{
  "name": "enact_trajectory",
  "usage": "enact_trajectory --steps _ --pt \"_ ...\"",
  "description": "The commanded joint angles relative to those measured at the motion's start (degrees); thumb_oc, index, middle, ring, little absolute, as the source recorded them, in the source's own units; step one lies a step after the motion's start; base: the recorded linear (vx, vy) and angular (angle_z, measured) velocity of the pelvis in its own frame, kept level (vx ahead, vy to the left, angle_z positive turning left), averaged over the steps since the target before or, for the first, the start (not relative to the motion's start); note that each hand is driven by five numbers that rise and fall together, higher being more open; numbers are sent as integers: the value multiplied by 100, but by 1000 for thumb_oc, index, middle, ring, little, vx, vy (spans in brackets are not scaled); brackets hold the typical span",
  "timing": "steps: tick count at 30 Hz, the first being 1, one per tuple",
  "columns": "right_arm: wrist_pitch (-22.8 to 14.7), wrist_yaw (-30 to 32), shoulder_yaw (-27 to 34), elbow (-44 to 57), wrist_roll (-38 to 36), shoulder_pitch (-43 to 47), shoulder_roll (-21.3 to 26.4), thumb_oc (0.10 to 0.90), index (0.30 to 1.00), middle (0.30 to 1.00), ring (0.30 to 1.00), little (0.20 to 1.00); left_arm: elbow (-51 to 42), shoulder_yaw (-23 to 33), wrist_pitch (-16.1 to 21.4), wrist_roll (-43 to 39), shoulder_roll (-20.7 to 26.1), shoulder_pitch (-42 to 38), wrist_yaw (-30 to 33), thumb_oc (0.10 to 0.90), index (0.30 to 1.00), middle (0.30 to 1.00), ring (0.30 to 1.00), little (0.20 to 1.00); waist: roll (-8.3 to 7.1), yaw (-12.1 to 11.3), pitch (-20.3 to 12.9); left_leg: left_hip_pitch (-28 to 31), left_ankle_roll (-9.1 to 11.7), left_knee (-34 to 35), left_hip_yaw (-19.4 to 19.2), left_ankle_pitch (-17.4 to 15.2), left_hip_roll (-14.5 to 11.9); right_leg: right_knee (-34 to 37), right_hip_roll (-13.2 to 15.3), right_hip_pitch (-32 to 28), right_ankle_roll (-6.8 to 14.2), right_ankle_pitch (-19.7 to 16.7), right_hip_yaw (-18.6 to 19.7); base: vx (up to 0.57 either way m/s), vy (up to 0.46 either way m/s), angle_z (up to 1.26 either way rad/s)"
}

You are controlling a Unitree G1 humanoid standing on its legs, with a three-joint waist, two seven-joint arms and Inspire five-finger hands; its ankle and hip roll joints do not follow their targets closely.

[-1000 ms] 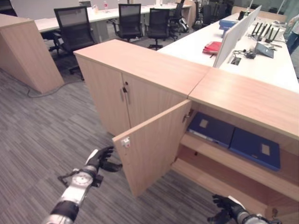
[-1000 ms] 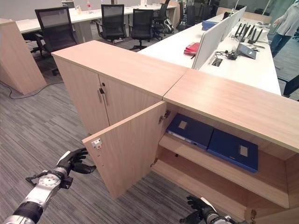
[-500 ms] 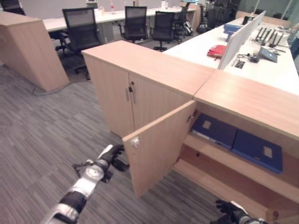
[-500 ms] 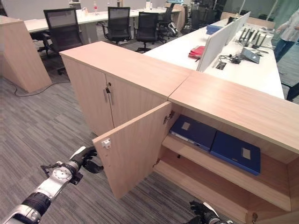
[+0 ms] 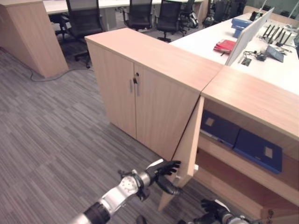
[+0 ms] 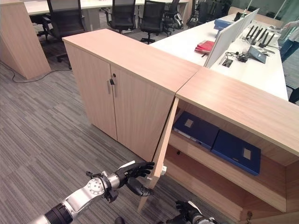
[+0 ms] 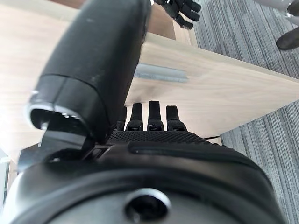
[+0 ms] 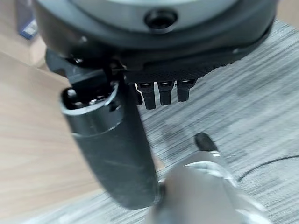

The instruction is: Put the empty folder in the office cabinet

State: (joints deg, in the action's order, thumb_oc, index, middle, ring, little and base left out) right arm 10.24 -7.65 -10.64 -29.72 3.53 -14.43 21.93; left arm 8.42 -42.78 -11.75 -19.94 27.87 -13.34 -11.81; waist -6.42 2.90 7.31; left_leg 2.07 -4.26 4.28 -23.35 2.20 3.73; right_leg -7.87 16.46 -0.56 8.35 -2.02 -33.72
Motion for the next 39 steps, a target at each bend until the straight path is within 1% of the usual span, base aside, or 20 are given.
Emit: enact_trajectory --steps 1,3,6,7,9,10,13,17,18,20,21,22,26,32,34,35,36,37,38,39 --pt "-67 66 524 457 474 -293 932 800 900 900 900 900 -921 -297 758 -557 -954 -1351 -768 800 900 900 900 900 8 249 -107 545 0 -77 626 -994 -158 180 -92 383 293 -414 -90 0 0 0" --pt "-72 58 867 666 536 -598 1119 800 900 900 900 900 -874 -361 748 -554 -934 -1339 -821 800 900 900 900 900 -19 296 -90 540 1 -77 612 -993 -152 204 -100 409 309 -440 -48 -27 15 -5" --pt "101 16 1616 987 1039 -1124 1440 800 900 900 900 900 -892 -328 649 -466 -813 -1277 -916 800 900 900 900 900 -58 408 -86 541 2 -65 587 -995 -145 239 -114 437 331 -456 3 -18 21 -10" --pt "114 101 2395 1586 1213 -1572 1597 800 900 900 900 900 -874 -214 646 -350 -751 -1211 -958 800 900 900 900 900 -75 522 -94 556 -4 -50 558 -997 -138 260 -121 454 344 -473 47 0 28 -18" --pt "99 104 2760 1970 1189 -1805 1615 800 900 900 900 900 -848 -176 664 -317 -766 -1188 -955 800 900 900 900 900 -61 560 -107 562 -1 -45 534 -1001 -131 274 -131 468 353 -485 74 5 28 -24" --pt "98 133 3279 2421 1221 -2042 1670 800 900 900 900 900 -816 -79 690 -272 -787 -1169 -964 800 900 900 900 900 -60 651 -120 575 0 -39 494 -1013 -124 302 -150 487 356 -489 131 5 24 -28" --pt "175 88 3630 2737 1347 -2155 1699 800 900 900 900 900 -815 67 704 -222 -827 -1138 -933 800 900 900 900 900 -36 722 -127 604 -4 -42 431 -1048 -131 322 -188 506 352 -475 193 7 3 -35" --pt "219 37 3780 2892 1337 -2049 1737 800 900 900 900 900 -809 298 727 -181 -858 -1102 -882 800 900 900 900 900 -46 900 -140 663 -8 -107 240 -1140 -170 433 -321 558 329 -471 377 12 -21 -35" --pt "245 38 3858 2943 1341 -1981 1773 800 900 900 900 900 -818 409 723 -162 -840 -1101 -860 800 900 900 900 900 -63 985 -150 679 3 -159 124 -1185 -207 520 -409 597 324 -487 517 15 -29 -46" --pt "240 42 3939 2997 1340 -1957 1795 800 900 900 900 900 -807 444 715 -144 -837 -1104 -848 800 900 900 900 900 -84 1057 -153 685 8 -195 57 -1212 -228 553 -458 620 323 -496 598 19 -25 -44" --pt "243 43 4105 3123 1333 -1930 1868 800 900 900 900 900 -815 524 717 -133 -823 -1085 -838 800 900 900 900 900 -102 1145 -151 674 16 -297 -62 -1273 -270 604 -543 670 322 -524 768 21 -23 -34" --pt "252 33 4117 3143 1332 -1937 1876 800 900 900 900 900 -817 537 716 -133 -829 -1084 -840 800 900 900 900 900 -89 1126 -154 662 19 -320 -90 -1292 -277 611 -554 683 320 -534 796 29 -22 -37" --pt "243 65 4155 3235 1327 -1775 1943 800 900 900 900 900 -723 685 732 -103 -890 -1119 -759 800 900 900 900 900 -134 1328 -186 672 21 -509 -370 -1425 -384 664 -738 756 281 -557 1143 37 -22 -44" --pt "231 179 4199 3355 1169 -1697 1808 800 900 900 900 900 -583 819 788 2 -907 -1157 -648 800 900 900 900 900 -153 1492 -220 649 46 -771 -552 -1611 -531 666 -892 800 219 -504 1384 51 -50 -27" --pt "165 305 4157 3470 842 -1605 1605 800 900 900 900 900 -575 1118 828 -15 -759 -990 -512 800 900 900 900 900 -204 1626 -272 607 27 -1628 -886 -2007 -857 649 -1072 728 95 -361 1655 139 -153 -29" --pt "169 310 4133 3477 833 -1599 1608 800 900 900 900 900 -589 1135 826 -19 -736 -971 -513 800 900 900 900 900 -205 1616 -268 576 43 -1744 -911 -2069 -911 646 -1101 729 80 -352 1678 164 -192 -54" --pt "95 332 4082 3532 663 -1560 1559 800 900 900 900 900 -616 1371 868 -80 -620 -793 -412 800 900 900 900 900 -199 1650 -311 526 28 -2398 -1131 -2300 -1166 672 -1250 637 -22 -205 1819 86 -102 -61" --pt "93 334 4062 3535 655 -1558 1567 800 900 900 900 900 -626 1387 869 -83 -605 -774 -412 800 900 900 900 900 -191 1641 -308 510 44 -2488 -1152 -2346 -1219 672 -1282 633 -36 -194 1839 195 -158 -92" --pt "81 337 4009 3499 621 -1523 1573 800 900 900 900 900 -633 1624 899 -148 -534 -530 -334 800 900 900 900 900 -116 1604 -325 459 108 -3108 -1255 -2301 -1469 673 -1442 499 -174 20 1961 110 -88 -85" --pt "82 334 3993 3500 622 -1520 1585 800 900 900 900 900 -651 1643 897 -150 -525 -502 -336 800 900 900 900 900 -106 1595 -321 450 150 -3190 -1269 -2315 -1532 669 -1483 491 -201 38 1980 173 -152 -117"
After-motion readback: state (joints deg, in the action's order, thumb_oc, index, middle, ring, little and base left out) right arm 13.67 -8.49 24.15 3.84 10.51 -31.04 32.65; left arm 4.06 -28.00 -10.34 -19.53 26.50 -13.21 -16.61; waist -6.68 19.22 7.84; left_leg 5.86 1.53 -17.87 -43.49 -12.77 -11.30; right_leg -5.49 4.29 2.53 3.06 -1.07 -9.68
